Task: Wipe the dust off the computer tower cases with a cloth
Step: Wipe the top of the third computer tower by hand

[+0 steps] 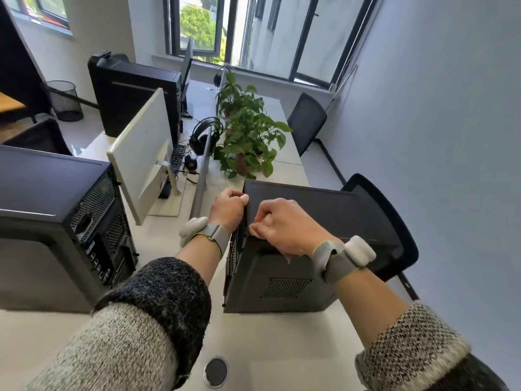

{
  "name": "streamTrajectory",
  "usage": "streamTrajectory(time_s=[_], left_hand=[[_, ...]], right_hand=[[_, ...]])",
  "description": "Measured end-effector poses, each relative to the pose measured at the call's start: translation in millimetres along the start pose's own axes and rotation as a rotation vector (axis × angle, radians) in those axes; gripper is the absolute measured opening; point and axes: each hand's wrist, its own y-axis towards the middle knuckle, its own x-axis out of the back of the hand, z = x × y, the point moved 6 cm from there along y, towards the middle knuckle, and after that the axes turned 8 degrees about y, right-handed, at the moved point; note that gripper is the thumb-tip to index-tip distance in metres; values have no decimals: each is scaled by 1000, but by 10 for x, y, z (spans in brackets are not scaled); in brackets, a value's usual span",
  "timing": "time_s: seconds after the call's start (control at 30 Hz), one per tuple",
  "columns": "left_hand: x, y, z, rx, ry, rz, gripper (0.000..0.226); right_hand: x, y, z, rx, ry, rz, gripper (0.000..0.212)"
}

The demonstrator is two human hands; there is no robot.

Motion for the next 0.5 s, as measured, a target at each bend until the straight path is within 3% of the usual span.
streamTrajectory(time_s=[0.1,0.13,0.27,0.33,0.4,0.5], left_hand=[[8,-40,1,1,44,-10,15],[12,-56,5,1,62,-15,17],[28,-80,102,27,76,-16,36],[36,-104,156,49,59,12,41],[53,-121,188,40,33,32,41],[85,-145,169,-7,24,54,30]], right_hand=[[15,-198,41,-12,-10,179,10],[50,-217,42,-4,1,163,11],[239,-94,-69,-28,121,-200,16],[136,-55,-86,-56,12,-243,21],[-59,-123,9,-9,-87,-207,24],[-233,-271,174,113,56,-19,19]])
